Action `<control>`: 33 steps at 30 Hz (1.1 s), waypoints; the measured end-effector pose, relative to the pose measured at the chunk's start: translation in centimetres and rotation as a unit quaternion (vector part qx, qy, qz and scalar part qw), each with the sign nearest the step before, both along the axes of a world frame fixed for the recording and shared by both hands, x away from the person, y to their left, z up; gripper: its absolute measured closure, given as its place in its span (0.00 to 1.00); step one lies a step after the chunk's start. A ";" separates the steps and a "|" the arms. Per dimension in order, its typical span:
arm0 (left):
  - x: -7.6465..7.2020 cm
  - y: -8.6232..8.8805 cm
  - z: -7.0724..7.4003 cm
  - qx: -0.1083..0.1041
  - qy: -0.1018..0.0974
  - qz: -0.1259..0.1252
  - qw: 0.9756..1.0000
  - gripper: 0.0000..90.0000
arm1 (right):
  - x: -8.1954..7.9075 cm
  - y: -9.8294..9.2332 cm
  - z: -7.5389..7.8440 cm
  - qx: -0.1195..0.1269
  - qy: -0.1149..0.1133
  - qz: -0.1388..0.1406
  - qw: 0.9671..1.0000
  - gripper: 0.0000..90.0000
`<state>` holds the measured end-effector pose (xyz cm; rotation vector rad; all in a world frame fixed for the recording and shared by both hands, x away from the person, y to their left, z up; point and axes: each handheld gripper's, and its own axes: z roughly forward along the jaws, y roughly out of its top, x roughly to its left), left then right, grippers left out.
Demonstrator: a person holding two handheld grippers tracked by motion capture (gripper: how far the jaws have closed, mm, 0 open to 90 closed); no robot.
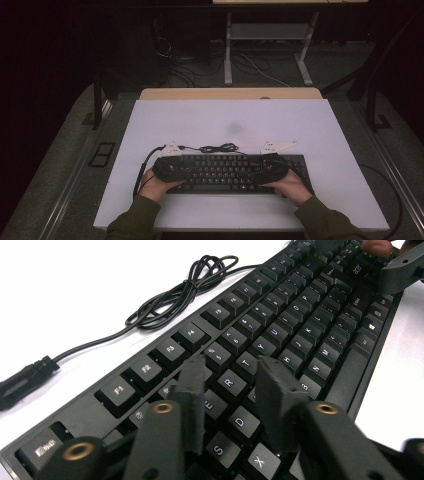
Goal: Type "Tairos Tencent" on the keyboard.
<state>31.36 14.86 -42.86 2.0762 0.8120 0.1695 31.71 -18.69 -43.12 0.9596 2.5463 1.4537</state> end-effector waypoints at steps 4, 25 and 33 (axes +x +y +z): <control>-0.4 0.1 0.1 -0.008 0.004 0.005 1.000 0.59 | 0.1 0.4 0.1 0.004 0.001 0.013 1.000 0.40; -2.5 1.0 0.0 -0.016 0.000 0.035 0.999 0.29 | 0.6 3.2 0.2 0.015 0.007 0.081 0.997 0.99; -3.0 1.3 -0.1 -0.018 -0.001 0.043 0.999 0.22 | 0.7 4.6 0.2 0.014 0.018 0.108 0.994 1.00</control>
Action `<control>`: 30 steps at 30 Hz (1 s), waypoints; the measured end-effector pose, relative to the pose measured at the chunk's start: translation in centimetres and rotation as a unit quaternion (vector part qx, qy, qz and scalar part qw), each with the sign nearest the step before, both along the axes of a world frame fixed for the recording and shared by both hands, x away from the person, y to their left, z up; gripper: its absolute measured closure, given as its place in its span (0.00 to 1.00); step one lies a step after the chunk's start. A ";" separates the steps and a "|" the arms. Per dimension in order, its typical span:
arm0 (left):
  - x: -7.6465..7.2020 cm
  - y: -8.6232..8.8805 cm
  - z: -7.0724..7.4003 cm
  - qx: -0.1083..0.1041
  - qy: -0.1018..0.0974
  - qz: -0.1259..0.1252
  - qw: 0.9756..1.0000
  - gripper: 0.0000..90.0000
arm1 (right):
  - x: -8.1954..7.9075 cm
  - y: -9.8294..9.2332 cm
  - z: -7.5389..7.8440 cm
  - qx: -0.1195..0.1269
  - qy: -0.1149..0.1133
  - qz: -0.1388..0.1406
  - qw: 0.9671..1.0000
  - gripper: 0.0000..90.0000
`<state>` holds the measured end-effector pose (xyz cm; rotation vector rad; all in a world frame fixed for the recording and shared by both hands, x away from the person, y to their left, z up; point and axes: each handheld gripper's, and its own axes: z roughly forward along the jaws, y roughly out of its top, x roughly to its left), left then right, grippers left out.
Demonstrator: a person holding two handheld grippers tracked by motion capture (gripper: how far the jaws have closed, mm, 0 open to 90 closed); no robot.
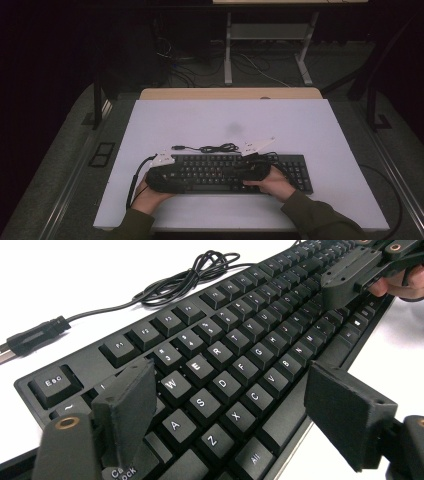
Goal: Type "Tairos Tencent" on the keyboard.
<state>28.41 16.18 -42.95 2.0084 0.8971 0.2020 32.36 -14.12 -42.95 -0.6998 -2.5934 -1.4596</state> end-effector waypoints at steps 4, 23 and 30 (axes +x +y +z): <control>-0.2 0.2 0.0 0.001 0.000 0.002 1.000 0.21 | 0.0 0.7 -0.2 -0.011 0.002 0.011 1.000 1.00; -0.8 0.7 -0.1 0.003 -0.008 0.009 1.000 0.19 | 0.1 2.6 -0.9 -0.047 0.008 0.027 0.998 1.00; -0.9 0.8 -0.1 0.003 -0.008 0.007 1.000 0.18 | 0.1 3.0 -1.1 -0.057 0.010 0.028 0.998 1.00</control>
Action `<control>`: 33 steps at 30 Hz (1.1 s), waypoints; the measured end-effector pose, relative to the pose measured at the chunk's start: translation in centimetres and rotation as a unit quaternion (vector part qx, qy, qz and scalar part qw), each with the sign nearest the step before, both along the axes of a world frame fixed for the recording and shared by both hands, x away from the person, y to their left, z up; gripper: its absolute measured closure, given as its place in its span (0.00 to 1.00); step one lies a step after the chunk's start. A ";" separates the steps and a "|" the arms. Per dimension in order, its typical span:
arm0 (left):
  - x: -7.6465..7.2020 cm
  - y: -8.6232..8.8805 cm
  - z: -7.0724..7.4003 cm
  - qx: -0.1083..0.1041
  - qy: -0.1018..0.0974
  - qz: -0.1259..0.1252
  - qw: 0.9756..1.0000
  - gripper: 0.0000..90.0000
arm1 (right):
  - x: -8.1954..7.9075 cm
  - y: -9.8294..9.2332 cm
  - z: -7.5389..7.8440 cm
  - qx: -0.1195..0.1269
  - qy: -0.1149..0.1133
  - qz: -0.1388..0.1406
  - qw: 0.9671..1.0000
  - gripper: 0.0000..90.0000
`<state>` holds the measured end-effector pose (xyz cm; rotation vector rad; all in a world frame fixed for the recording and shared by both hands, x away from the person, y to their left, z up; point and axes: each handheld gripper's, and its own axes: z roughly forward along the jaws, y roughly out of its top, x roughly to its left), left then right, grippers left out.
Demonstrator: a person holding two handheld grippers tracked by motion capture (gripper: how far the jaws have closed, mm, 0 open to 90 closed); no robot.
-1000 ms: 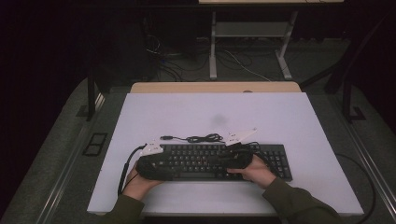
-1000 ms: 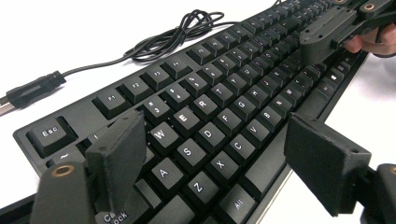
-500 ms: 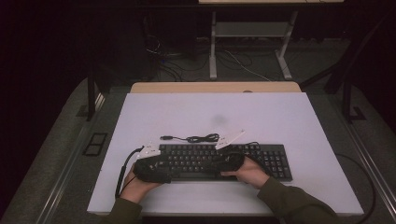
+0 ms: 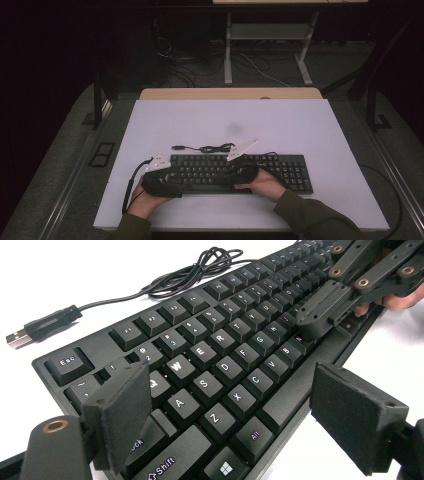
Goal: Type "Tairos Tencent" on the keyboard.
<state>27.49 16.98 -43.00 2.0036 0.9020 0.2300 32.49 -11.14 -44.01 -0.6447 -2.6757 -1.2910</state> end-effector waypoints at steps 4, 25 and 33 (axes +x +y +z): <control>0.0 0.1 0.0 0.000 0.000 0.000 1.000 0.18 | 0.0 0.1 0.0 -0.005 0.002 -0.002 1.000 1.00; 0.1 -0.1 0.0 -0.001 -0.005 0.000 1.000 0.18 | 0.1 -0.5 0.4 0.013 -0.007 -0.005 1.000 0.95; 0.7 -0.5 0.1 0.000 -0.006 -0.006 1.000 0.26 | 0.0 -1.4 0.7 0.032 -0.015 -0.024 0.999 0.68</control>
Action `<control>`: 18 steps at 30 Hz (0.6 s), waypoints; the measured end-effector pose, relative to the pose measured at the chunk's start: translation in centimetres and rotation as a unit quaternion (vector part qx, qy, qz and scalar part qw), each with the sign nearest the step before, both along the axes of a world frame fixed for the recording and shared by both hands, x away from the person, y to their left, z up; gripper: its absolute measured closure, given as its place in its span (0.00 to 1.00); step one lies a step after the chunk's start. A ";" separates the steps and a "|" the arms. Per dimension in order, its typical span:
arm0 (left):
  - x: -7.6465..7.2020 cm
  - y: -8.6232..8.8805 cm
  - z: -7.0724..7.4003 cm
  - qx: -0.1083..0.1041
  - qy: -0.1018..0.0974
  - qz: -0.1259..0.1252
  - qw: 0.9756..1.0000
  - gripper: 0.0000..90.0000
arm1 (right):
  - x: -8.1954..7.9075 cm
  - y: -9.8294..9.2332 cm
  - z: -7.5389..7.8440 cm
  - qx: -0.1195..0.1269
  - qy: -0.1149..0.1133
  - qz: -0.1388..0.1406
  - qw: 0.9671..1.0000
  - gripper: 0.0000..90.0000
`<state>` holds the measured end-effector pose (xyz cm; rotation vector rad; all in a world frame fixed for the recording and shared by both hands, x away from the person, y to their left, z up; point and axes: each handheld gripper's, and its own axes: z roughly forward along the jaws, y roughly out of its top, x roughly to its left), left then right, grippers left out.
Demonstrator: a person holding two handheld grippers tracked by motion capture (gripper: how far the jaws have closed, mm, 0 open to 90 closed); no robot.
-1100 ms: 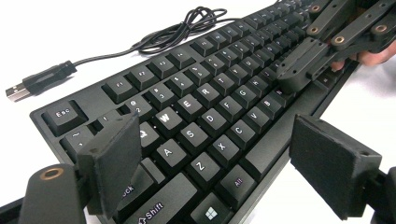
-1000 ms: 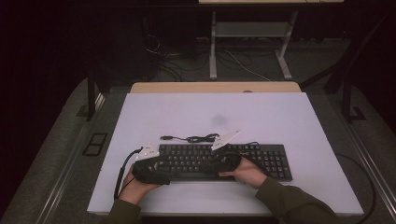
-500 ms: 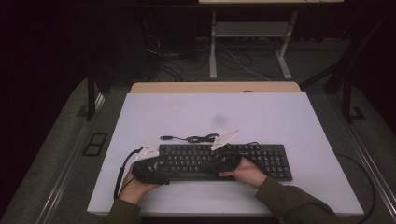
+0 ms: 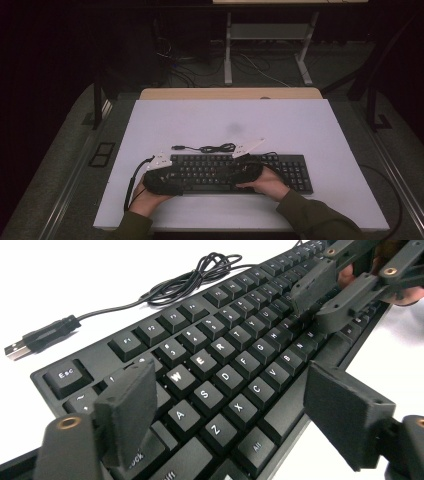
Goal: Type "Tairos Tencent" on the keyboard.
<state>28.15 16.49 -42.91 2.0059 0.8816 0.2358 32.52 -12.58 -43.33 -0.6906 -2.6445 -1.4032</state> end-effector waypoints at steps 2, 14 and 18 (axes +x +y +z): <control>0.2 -0.3 0.0 0.003 0.003 -0.003 1.000 0.29 | 0.0 -0.3 0.0 0.002 -0.003 -0.007 1.000 0.62; 1.8 -2.0 -0.1 0.014 0.004 -0.032 0.999 0.50 | -0.6 -2.7 -0.1 0.001 -0.019 -0.068 0.998 0.35; 2.4 -2.4 0.0 0.011 0.005 -0.037 0.999 0.60 | -0.7 -3.4 -0.1 0.000 -0.020 -0.083 0.996 0.30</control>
